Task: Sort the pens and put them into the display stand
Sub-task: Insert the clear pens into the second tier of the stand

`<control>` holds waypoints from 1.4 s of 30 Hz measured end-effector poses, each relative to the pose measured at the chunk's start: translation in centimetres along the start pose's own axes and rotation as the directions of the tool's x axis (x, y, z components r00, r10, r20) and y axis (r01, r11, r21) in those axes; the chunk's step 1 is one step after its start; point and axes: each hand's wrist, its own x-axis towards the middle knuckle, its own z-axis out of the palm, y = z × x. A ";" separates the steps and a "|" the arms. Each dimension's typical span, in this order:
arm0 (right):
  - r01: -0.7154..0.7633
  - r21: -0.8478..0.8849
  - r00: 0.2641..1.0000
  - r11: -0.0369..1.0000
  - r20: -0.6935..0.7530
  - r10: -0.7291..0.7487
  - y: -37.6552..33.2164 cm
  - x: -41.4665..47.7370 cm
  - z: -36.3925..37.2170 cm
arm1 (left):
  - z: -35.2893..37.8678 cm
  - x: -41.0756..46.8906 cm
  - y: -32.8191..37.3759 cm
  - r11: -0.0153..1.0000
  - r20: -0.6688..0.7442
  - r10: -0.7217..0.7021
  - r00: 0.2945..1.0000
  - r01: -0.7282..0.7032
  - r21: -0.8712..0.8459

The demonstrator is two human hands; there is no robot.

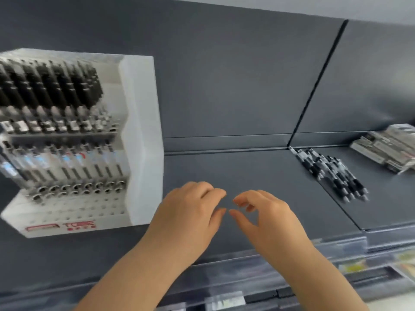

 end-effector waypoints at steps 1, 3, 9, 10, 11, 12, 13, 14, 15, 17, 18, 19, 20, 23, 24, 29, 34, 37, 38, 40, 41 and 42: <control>-0.003 0.003 1.000 1.000 -0.004 0.003 1.4 -0.4 -0.8 | 0.7 0.5 1.4 1.000 -0.009 0.002 1.000 -0.002 -0.002; -0.006 0.009 1.000 1.000 0.001 0.006 3.7 -1.0 -2.1 | 1.7 1.2 3.7 1.000 -0.023 -0.020 1.000 0.019 -0.009; -0.033 0.068 0.999 0.997 0.035 0.031 7.3 -2.2 -3.7 | 3.3 1.7 6.9 0.996 0.000 -0.085 0.996 0.085 0.014; -0.039 0.076 0.999 0.996 0.036 0.036 7.6 -2.3 -3.7 | 3.5 1.7 7.0 0.996 0.002 -0.089 0.996 0.089 0.029; -0.048 0.083 0.998 0.995 0.031 0.046 7.8 -2.3 -3.6 | 3.8 1.7 7.0 0.995 0.004 -0.087 0.996 0.087 0.040; -0.064 0.089 0.998 0.994 0.022 0.062 8.1 -2.3 -3.5 | 4.0 1.7 6.9 0.996 0.006 -0.082 0.997 0.081 0.044; -0.082 0.093 0.997 0.992 0.014 0.081 8.2 -2.3 -3.3 | 4.2 1.7 6.8 0.996 0.014 -0.081 0.997 0.081 0.041; -0.101 0.098 0.995 0.990 0.014 0.100 8.2 -2.3 -3.2 | 4.3 1.8 6.6 0.996 0.027 -0.089 0.996 0.088 0.034; -0.116 0.104 0.993 0.988 0.020 0.115 8.3 -2.3 -3.1 | 4.4 1.9 6.4 0.995 0.036 -0.100 0.994 0.099 0.026; -0.134 0.099 0.991 0.986 0.039 0.131 8.5 -2.2 -3.0 | 4.7 2.5 5.9 0.993 0.041 -0.119 0.992 0.118 0.015; -0.143 0.086 0.989 0.986 0.047 0.140 8.6 -2.1 -3.0 | 5.1 2.8 5.7 0.992 0.047 -0.123 0.991 0.123 0.008; -0.158 0.077 0.987 0.984 0.045 0.155 8.9 -1.9 -3.1 | 5.4 3.1 5.6 0.992 0.057 -0.122 0.991 0.123 -0.001; -0.173 0.075 0.985 0.982 0.030 0.172 9.2 -1.7 -3.2 | 5.8 3.5 5.6 0.993 0.065 -0.119 0.991 0.120 -0.011; -0.192 0.090 0.981 0.977 -0.023 0.195 10.4 -1.1 -3.2 | 6.8 4.8 5.8 0.992 0.085 -0.122 0.989 0.124 -0.024; -0.191 0.089 0.981 0.978 -0.019 0.193 10.8 -0.9 -3.1 | 7.2 5.1 5.9 0.991 0.089 -0.129 0.988 0.131 -0.020; -0.158 0.095 0.987 0.983 0.029 0.156 13.5 -0.1 -3.5 | 9.4 6.8 7.4 0.983 0.125 -0.179 0.976 0.182 -0.014; -0.127 0.094 0.992 0.987 0.016 0.126 20.2 2.2 -6.1 | 12.8 9.7 11.4 0.973 0.125 -0.229 0.965 0.232 -0.009; -0.094 0.071 0.995 0.993 0.033 0.092 25.3 3.8 -8.6 | 15.1 12.0 15.2 0.947 0.135 -0.311 0.941 0.319 -0.046; -0.090 0.067 0.996 0.994 0.032 0.088 27.1 4.3 -9.6 | 15.9 13.0 16.6 0.932 0.135 -0.343 0.930 0.355 -0.073; -0.108 0.050 0.994 0.993 0.038 0.106 30.5 5.3 -11.2 | 17.7 14.6 19.2 0.913 0.126 -0.377 0.918 0.391 -0.119; -0.132 0.031 0.990 0.991 0.044 0.131 32.1 5.9 -11.9 | 18.5 15.4 20.2 0.909 0.134 -0.381 0.915 0.397 -0.126; -0.166 0.012 0.985 0.986 0.054 0.165 33.6 6.5 -12.4 | 19.1 16.2 21.0 0.903 0.145 -0.390 0.910 0.408 -0.137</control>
